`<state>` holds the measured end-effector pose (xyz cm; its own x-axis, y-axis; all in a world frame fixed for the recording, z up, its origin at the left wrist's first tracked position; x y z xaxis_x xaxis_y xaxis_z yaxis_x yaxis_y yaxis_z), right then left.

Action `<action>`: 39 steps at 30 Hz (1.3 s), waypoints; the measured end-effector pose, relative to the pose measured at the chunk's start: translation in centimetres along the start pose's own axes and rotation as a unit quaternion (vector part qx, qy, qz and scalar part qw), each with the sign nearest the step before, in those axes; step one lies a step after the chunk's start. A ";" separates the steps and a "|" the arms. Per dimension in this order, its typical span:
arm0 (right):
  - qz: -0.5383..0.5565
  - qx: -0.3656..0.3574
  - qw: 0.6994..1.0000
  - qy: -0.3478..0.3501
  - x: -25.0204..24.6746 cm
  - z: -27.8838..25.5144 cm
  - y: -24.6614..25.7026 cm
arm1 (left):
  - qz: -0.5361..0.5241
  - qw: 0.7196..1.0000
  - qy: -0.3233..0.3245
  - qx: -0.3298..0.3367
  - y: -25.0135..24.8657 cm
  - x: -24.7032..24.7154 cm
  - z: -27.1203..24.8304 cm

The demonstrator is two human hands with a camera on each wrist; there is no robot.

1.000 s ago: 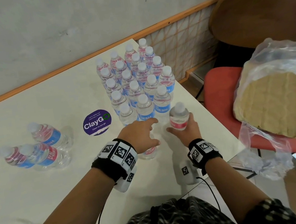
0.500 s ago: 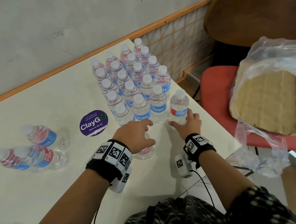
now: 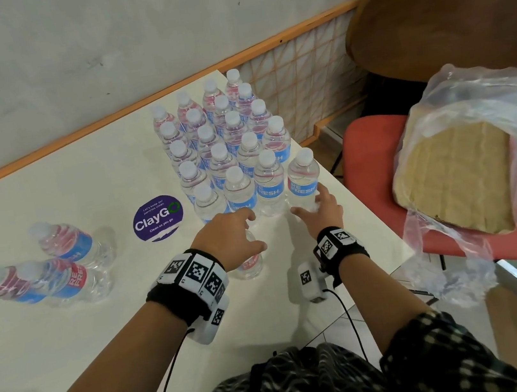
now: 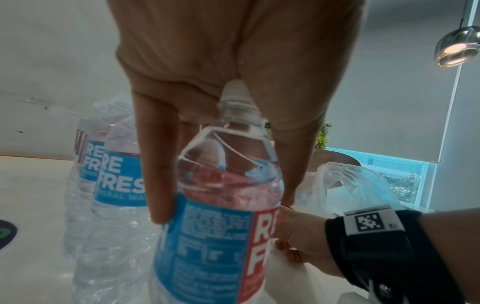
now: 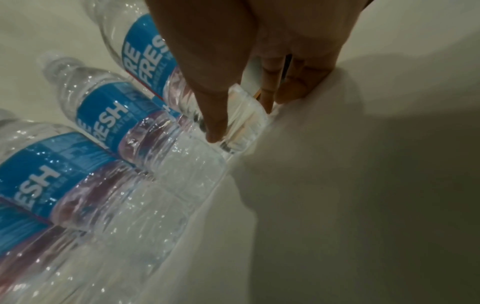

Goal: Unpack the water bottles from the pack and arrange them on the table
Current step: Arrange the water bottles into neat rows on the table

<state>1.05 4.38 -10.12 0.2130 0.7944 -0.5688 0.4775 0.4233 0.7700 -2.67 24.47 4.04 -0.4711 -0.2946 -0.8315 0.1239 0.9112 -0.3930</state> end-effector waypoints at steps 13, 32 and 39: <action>0.092 0.011 0.996 0.010 0.3 1.1 0.3 | 0.001 1.000 -0.002 -0.003 0.0 0.0 -0.2; 0.074 -0.010 0.996 0.041 0.8 2.4 0.3 | -0.001 1.000 -0.009 0.002 0.2 0.2 -0.1; 0.047 -0.030 0.997 0.050 0.5 2.1 0.5 | -0.001 1.000 -0.011 0.006 0.2 0.3 -0.1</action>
<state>3.20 4.11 -10.62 0.1667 0.8704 -0.4633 0.4065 0.3674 0.8365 -2.86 24.61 3.73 -0.4519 -0.3036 -0.8388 0.1338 0.9066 -0.4003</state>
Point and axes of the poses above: each hand's wrist, its own z-axis towards the middle knuckle, its own x-axis out of the palm, y = z × x, the point moved 1 cm from there along z, towards the middle knuckle, and after that the axes turned 3 degrees about x, right-handed, at the moved point
